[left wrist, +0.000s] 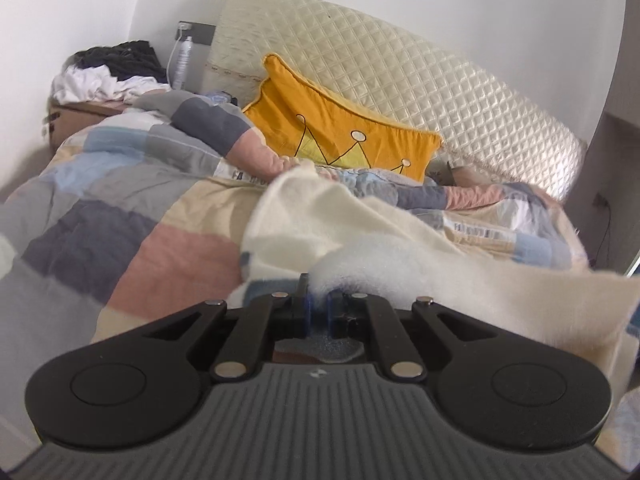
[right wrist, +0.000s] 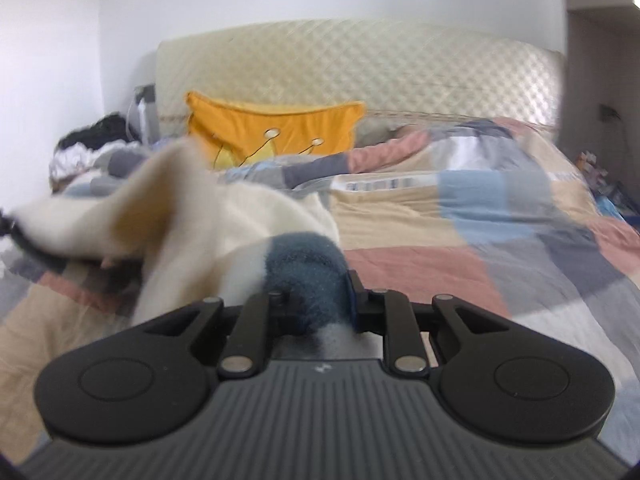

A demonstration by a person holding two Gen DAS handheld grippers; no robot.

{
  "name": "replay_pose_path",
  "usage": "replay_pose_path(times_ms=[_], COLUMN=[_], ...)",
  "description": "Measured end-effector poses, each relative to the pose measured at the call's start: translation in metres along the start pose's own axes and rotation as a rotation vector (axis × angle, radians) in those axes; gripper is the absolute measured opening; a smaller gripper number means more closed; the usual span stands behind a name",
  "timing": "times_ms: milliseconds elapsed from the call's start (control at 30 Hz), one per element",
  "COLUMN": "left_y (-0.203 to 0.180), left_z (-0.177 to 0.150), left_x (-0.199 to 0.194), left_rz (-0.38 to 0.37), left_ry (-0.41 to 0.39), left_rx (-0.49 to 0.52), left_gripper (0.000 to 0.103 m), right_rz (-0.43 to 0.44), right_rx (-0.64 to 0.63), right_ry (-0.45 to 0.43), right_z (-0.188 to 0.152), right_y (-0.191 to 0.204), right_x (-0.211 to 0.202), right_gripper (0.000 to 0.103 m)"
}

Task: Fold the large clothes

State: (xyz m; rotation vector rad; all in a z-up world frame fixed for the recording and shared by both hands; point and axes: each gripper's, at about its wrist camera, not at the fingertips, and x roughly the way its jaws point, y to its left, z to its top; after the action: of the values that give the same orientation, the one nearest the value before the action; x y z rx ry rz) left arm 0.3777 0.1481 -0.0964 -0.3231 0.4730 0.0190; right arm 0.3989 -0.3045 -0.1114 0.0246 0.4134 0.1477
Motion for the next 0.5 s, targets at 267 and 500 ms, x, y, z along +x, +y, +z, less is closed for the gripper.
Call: replay_pose_path(times_ms=[267,500], left_y=[0.03,0.03], left_z=[-0.048,-0.086], left_x=[-0.058,-0.06], left_rz=[-0.018,0.02], left_ry=[0.052,0.097], left_rx=[-0.296,-0.277], left_gripper=[0.007,0.008], right_rz=[-0.065,-0.069], right_rx=[0.125,0.307], right_ry=[0.046,0.198], right_z=[-0.026,-0.055], right_y=[-0.035,-0.065], right_x=[-0.034,-0.019], right_gripper=[0.021,0.021])
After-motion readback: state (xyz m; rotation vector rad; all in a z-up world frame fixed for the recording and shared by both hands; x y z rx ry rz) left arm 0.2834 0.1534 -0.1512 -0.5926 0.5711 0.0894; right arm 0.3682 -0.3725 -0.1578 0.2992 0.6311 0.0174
